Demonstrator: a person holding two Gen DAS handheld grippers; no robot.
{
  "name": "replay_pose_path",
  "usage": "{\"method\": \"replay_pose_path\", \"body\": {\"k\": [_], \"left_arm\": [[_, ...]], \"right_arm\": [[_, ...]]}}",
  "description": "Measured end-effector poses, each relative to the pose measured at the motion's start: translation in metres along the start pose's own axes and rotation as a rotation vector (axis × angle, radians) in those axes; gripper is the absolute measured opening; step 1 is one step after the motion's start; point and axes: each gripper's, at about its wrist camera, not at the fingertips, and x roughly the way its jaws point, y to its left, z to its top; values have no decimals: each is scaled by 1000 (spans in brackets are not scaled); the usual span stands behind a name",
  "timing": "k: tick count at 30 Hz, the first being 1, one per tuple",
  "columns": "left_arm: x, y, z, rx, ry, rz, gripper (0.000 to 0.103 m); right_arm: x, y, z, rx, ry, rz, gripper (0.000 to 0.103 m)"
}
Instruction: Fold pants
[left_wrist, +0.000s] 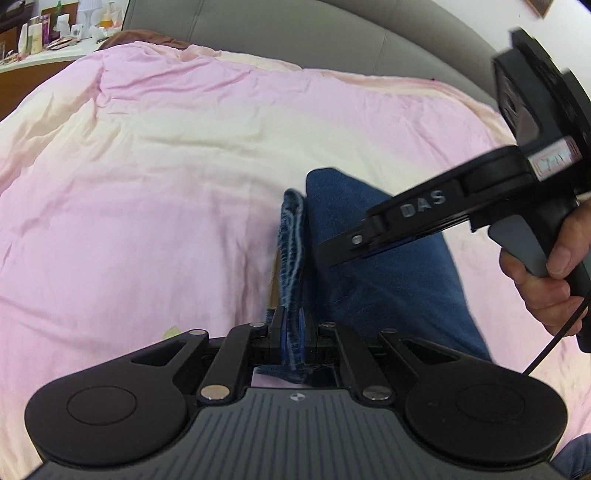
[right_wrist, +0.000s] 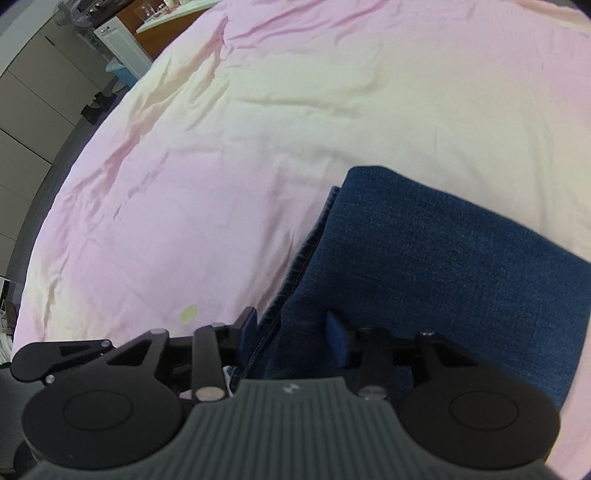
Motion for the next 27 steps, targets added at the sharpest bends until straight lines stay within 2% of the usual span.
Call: {"method": "replay_pose_path", "body": {"k": [1, 2, 4, 6, 8, 9, 10, 12, 14, 15, 16, 18, 21, 23, 25, 27], "left_arm": [[-2, -3, 1, -20, -7, -19, 20], [-2, -6, 1, -44, -12, -40, 27], [3, -14, 2, -96, -10, -77, 46], [16, -19, 0, -159, 10, -96, 51], [31, -17, -4, -250, 32, -116, 52], [35, -17, -7, -285, 27, -111, 58], [41, -15, -10, -313, 16, -97, 59], [48, -15, -12, -339, 21, -73, 54], [49, -17, -13, -328, 16, -40, 48], [47, -21, -13, -302, 11, -21, 39], [43, -30, -11, -250, -1, 1, 31], [29, -58, -5, -114, -45, 43, 24], [4, -100, 6, 63, -94, 71, 22], [-6, -115, 10, 168, -100, 102, 21], [-4, -112, 12, 206, -65, 137, 21], [11, -94, 8, 199, -18, 194, 20]], "right_arm": [[-10, -2, 0, -6, -20, -4, 38], [-20, -6, -2, -5, -37, -6, 38], [-44, -19, -11, -13, -61, -13, 38], [-62, -33, -28, -31, -88, -66, 38], [-74, -52, -50, -56, -99, -114, 38], [-79, -60, -61, -63, -104, -132, 38], [-82, -71, -74, -71, -104, -145, 38], [-85, -88, -96, -79, -94, -167, 38], [-85, -105, -115, -89, -85, -185, 31], [-85, -111, -125, -100, -82, -189, 20], [-85, -115, -132, -112, -81, -191, 15], [-84, -124, -145, -123, -71, -186, 14], [-78, -129, -159, -142, -46, -169, 14], [-75, -129, -166, -145, -33, -131, 14], [-72, -124, -172, -140, -35, -96, 13], [-65, -116, -174, -140, -33, -53, 13]]}}
